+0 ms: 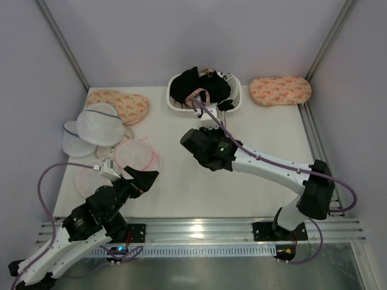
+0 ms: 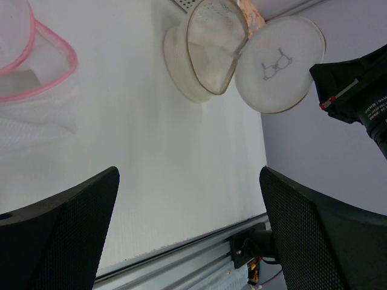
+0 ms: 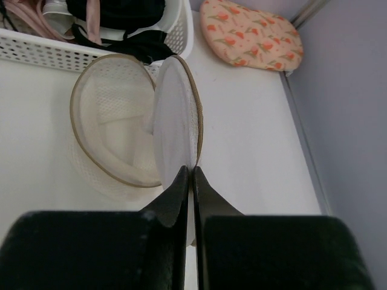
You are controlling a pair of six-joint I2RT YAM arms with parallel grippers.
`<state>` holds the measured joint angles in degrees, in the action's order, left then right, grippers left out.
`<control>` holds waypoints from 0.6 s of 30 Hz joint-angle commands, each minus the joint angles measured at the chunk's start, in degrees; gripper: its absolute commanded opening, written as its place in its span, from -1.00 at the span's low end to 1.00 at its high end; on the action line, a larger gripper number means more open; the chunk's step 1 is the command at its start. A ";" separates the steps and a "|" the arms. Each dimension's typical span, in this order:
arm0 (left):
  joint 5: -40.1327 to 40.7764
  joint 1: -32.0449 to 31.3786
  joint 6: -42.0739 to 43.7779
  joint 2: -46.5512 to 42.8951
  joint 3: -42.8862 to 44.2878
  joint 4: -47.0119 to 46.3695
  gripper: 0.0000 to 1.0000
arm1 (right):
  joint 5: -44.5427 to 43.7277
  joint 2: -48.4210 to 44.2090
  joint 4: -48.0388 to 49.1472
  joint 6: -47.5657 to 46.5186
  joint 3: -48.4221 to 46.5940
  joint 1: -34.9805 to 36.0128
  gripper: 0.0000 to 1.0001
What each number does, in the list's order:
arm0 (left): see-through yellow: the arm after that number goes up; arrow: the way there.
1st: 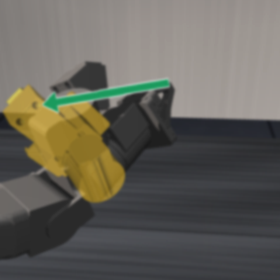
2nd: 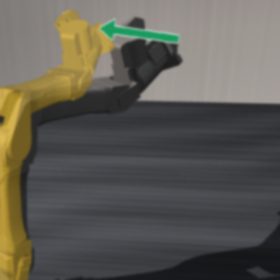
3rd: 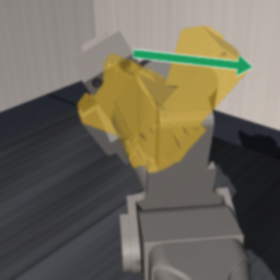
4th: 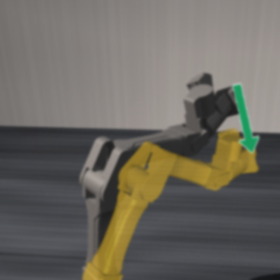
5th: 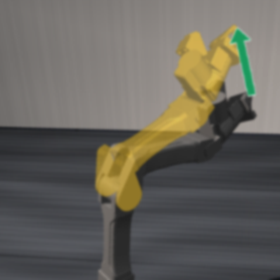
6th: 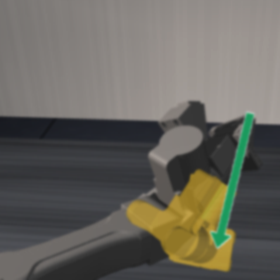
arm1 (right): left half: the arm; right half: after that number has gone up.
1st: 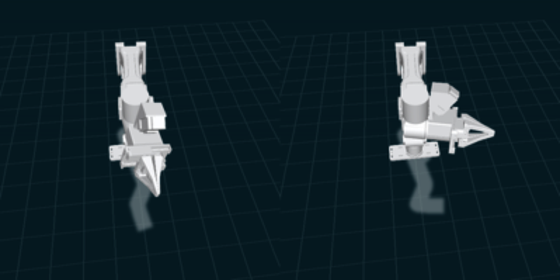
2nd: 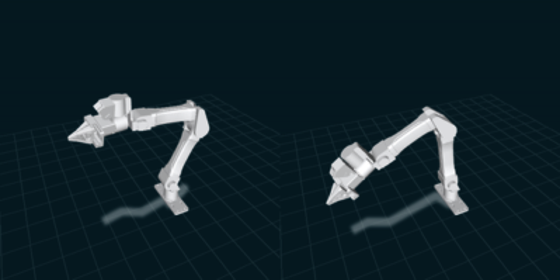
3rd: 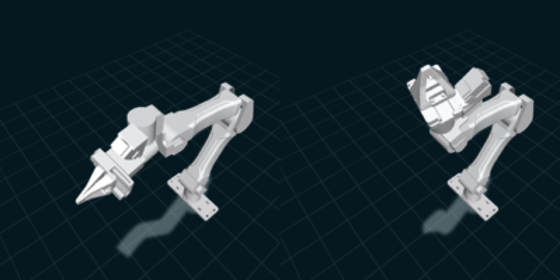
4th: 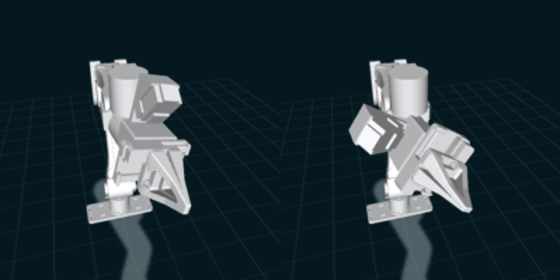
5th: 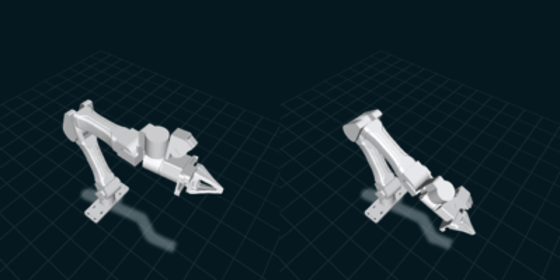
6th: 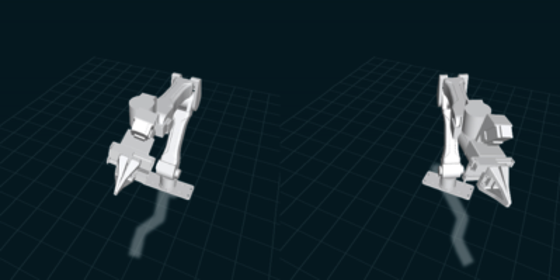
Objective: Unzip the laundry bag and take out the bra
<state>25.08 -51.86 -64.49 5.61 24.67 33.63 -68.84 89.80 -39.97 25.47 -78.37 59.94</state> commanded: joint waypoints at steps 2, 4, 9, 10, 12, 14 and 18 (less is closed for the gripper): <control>1.20 0.09 0.15 0.99 1.61 -0.32 0.99 | -10.61 1.86 0.23 -8.40 -0.38 0.26 -0.93; 1.20 0.09 0.07 0.81 1.61 -0.23 0.99 | -11.58 6.41 1.99 -12.71 -0.91 0.26 -0.93; 1.46 0.09 -0.02 0.28 2.05 0.65 0.99 | -14.83 18.81 0.68 -16.42 -4.86 0.26 -0.93; 1.46 0.09 -0.02 0.11 2.14 1.09 0.99 | -14.66 20.57 0.59 -16.51 -6.43 0.35 -0.92; 2.07 0.09 0.15 -0.07 2.93 2.23 0.99 | -7.92 23.05 4.85 -17.73 -5.67 0.35 -0.89; 2.43 0.09 0.33 -0.42 3.72 3.02 0.99 | 0.68 18.87 12.24 -22.29 -1.63 0.61 -0.82; 3.13 0.09 0.50 -1.39 4.25 4.60 0.99 | 22.38 6.93 22.98 -21.70 8.38 0.79 0.58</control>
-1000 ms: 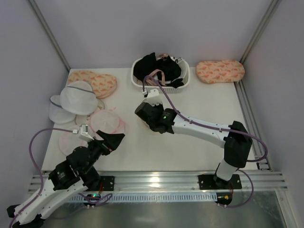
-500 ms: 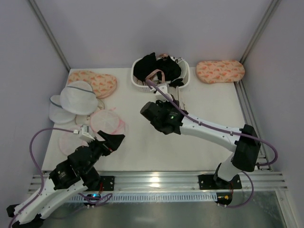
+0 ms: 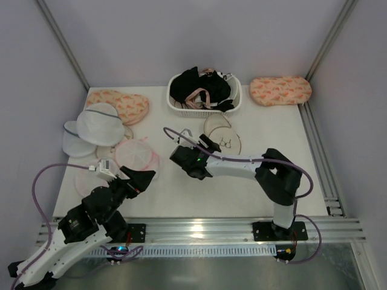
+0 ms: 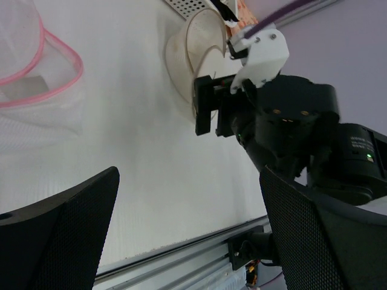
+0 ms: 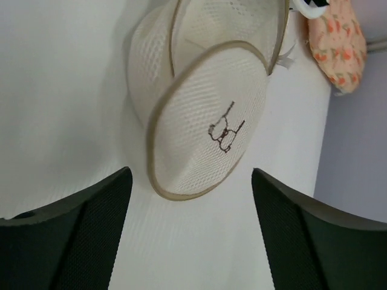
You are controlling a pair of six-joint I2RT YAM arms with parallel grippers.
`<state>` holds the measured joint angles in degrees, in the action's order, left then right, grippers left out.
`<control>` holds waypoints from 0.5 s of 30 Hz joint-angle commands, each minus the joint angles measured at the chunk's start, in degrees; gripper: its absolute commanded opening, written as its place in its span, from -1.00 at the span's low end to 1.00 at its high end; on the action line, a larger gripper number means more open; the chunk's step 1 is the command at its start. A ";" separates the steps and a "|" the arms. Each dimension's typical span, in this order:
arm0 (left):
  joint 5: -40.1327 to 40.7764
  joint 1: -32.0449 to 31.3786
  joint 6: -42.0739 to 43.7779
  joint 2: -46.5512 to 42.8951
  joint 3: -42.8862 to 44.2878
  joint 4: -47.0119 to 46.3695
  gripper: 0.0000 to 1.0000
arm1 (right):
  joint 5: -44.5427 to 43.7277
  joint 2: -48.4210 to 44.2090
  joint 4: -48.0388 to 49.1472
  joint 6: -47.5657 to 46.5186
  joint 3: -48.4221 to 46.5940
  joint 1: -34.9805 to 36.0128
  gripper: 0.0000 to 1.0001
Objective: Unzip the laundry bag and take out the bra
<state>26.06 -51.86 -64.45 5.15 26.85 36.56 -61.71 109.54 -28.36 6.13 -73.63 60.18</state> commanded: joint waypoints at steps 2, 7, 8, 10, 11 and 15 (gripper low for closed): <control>2.15 0.09 0.37 -1.19 1.89 1.33 0.99 | 18.98 -17.14 13.06 -1.83 5.77 0.55 0.85; 1.80 0.09 0.64 -0.05 1.80 0.36 0.99 | 28.30 -32.94 18.25 1.85 12.89 0.29 0.99; 1.62 0.09 0.81 0.12 1.71 0.10 0.99 | 28.75 -34.64 17.90 2.22 13.15 0.20 0.99; 1.45 0.09 0.81 0.74 1.71 -0.34 0.99 | 28.93 -38.67 16.24 4.40 13.33 0.20 0.99; 1.36 0.09 0.99 1.00 1.71 -0.69 0.99 | 28.41 -39.74 15.27 5.29 13.16 0.28 0.99; -0.48 0.09 2.83 2.58 1.45 -2.36 0.99 | 25.95 -45.80 12.45 9.42 14.73 0.29 0.99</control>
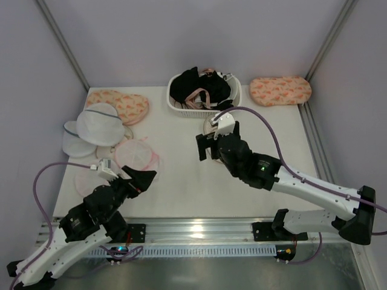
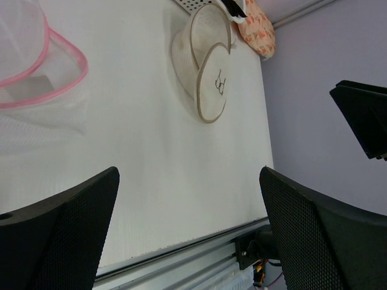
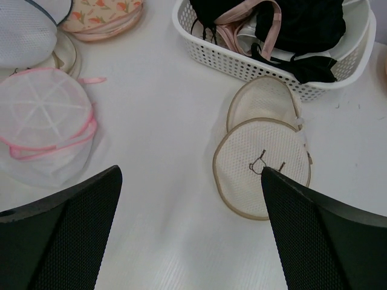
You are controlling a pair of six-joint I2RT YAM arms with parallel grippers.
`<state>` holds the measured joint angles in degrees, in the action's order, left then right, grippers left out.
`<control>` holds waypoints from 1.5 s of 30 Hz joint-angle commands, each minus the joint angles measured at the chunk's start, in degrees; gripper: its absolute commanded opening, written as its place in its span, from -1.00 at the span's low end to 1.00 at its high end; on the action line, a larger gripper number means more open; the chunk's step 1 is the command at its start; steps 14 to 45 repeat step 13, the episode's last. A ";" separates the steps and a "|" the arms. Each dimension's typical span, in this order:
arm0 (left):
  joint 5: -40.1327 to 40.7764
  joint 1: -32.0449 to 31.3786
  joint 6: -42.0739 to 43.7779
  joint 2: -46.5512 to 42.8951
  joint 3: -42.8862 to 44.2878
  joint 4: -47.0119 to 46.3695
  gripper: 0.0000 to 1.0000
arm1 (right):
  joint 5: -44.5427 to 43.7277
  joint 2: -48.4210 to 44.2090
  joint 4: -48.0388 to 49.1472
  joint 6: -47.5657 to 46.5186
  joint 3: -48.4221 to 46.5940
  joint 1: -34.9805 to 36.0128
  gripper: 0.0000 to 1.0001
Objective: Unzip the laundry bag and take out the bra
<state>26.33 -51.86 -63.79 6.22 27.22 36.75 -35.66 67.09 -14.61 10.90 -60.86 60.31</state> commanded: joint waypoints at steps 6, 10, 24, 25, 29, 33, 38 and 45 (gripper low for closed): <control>-5.58 0.09 5.16 4.59 -1.81 -9.66 0.99 | -0.91 -16.87 1.51 6.68 7.77 0.16 0.99; -9.27 0.09 7.97 8.88 -3.93 -15.82 0.99 | 1.03 -22.08 0.99 6.51 8.56 0.16 0.99; -9.28 0.09 9.81 10.83 -4.55 -19.26 0.99 | 2.61 -24.63 0.81 6.68 9.53 0.15 0.99; -9.28 0.09 9.81 10.83 -4.55 -19.26 0.99 | 2.61 -24.63 0.81 6.68 9.53 0.15 0.99; -9.28 0.09 9.81 10.83 -4.55 -19.26 0.99 | 2.61 -24.63 0.81 6.68 9.53 0.15 0.99; -9.28 0.09 9.81 10.83 -4.55 -19.26 0.99 | 2.61 -24.63 0.81 6.68 9.53 0.15 0.99; -9.28 0.09 9.81 10.83 -4.55 -19.26 0.99 | 2.61 -24.63 0.81 6.68 9.53 0.15 0.99; -9.28 0.09 9.81 10.83 -4.55 -19.26 0.99 | 2.61 -24.63 0.81 6.68 9.53 0.15 0.99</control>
